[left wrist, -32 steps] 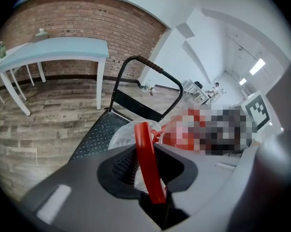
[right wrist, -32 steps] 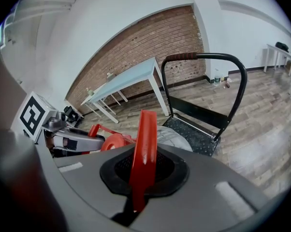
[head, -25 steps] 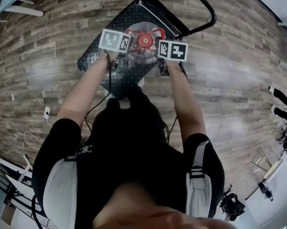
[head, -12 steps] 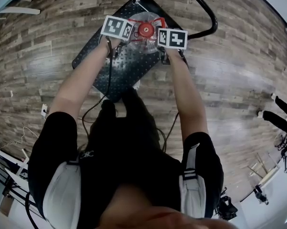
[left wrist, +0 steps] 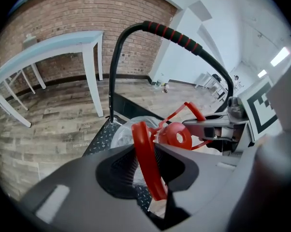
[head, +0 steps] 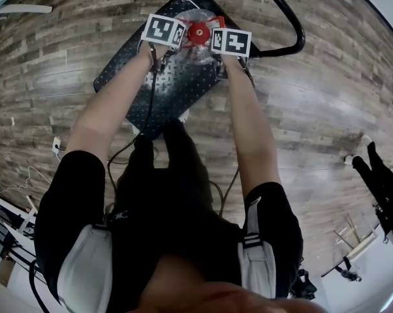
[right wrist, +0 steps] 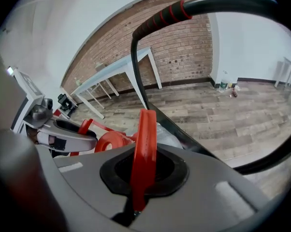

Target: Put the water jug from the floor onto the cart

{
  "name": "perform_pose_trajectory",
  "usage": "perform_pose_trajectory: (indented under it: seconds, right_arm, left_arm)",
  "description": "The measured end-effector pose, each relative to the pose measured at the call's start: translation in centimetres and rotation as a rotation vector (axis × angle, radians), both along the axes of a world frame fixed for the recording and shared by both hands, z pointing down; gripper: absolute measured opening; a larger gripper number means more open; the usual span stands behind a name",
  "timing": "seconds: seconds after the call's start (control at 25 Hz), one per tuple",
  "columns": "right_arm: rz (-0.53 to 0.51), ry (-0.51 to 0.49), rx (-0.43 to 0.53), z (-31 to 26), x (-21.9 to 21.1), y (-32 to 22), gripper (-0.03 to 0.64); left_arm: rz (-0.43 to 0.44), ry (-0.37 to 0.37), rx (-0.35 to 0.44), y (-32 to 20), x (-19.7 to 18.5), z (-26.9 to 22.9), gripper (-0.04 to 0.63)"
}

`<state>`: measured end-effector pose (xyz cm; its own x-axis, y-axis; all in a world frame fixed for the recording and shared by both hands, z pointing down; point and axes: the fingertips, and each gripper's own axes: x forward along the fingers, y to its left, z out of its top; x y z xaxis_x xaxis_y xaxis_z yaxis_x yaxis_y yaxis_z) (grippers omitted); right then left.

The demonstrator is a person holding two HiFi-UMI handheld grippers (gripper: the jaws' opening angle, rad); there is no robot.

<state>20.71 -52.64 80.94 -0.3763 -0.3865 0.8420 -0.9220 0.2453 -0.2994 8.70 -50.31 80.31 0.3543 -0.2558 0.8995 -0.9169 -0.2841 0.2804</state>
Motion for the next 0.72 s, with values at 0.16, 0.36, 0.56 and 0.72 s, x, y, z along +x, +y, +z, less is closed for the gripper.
perform_pose_trajectory:
  seconds: [0.16, 0.36, 0.56, 0.72]
  right_arm:
    - [0.0, -0.005, 0.022, 0.2, -0.4, -1.4, 0.015]
    - [-0.012, 0.047, -0.001, 1.1, -0.5, -1.5, 0.015]
    - [0.004, 0.089, 0.022, 0.7, -0.2, -1.4, 0.038]
    - [0.049, 0.092, 0.085, -1.1, 0.7, -1.2, 0.173]
  left_arm:
    - [-0.049, 0.047, 0.012, -1.1, -0.7, 0.5, 0.103]
    - [-0.042, 0.032, 0.026, -1.3, -1.6, 0.9, 0.117]
    - [-0.074, 0.029, 0.08, -1.4, -2.0, 0.8, 0.224]
    - [-0.127, 0.058, 0.128, -1.4, -2.7, -0.9, 0.261]
